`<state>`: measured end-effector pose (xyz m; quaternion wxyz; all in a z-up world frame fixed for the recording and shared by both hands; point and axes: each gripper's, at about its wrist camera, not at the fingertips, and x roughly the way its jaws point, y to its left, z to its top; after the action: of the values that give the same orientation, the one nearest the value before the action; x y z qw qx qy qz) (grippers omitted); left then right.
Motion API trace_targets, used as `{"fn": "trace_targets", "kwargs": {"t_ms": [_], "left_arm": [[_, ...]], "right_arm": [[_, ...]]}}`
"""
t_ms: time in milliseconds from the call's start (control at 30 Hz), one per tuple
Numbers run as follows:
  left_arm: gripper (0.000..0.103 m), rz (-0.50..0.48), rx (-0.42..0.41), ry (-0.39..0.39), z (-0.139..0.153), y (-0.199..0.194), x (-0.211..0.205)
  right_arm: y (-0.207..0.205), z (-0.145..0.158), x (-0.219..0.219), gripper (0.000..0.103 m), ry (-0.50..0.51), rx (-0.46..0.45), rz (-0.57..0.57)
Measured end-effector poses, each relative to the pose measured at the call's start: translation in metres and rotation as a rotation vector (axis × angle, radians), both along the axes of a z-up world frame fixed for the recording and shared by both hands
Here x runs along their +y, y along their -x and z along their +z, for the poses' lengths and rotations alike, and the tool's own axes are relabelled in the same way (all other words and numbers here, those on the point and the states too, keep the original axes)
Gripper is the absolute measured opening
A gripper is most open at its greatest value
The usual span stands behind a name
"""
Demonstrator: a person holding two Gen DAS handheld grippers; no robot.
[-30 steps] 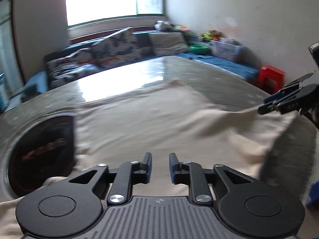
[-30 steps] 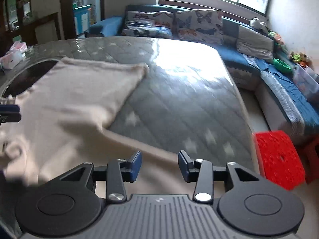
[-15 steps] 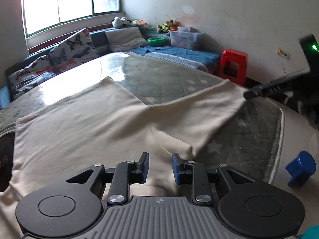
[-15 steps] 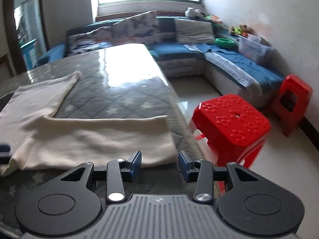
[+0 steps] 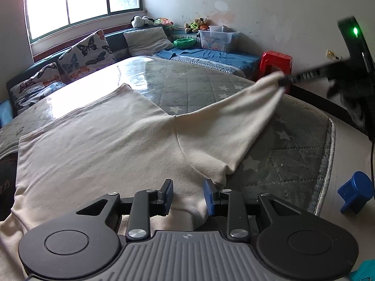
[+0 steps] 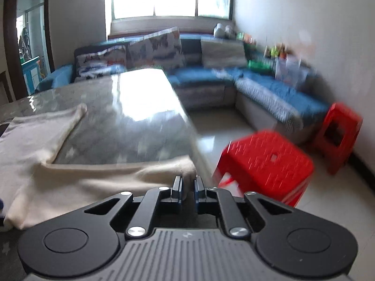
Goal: Fold clothes
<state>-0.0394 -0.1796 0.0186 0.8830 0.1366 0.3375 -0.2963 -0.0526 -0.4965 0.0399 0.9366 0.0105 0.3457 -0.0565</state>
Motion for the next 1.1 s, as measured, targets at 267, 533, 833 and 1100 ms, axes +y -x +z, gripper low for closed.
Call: {"fn": "trace_targets", "kwargs": {"t_ms": [267,533,833,1100], "left_arm": [[0.041,0.001,0.000,0.006,-0.001,0.001,0.003],[0.048,0.034,-0.003,0.042,0.009,0.006,0.017],[0.052,0.257,-0.042,0.075,0.024,0.014,0.084],[0.052,0.630,-0.068,0.018,0.022,0.018,0.184]], "right_arm": [[-0.019,-0.010,0.001,0.012,0.061,0.025,-0.010],[-0.014,0.003,0.015,0.029,0.070,-0.010,0.021],[-0.024,0.012,0.097,0.045,-0.014,0.006,0.324],[-0.023,0.014,0.182,0.045,-0.019,0.030,0.589]]}}
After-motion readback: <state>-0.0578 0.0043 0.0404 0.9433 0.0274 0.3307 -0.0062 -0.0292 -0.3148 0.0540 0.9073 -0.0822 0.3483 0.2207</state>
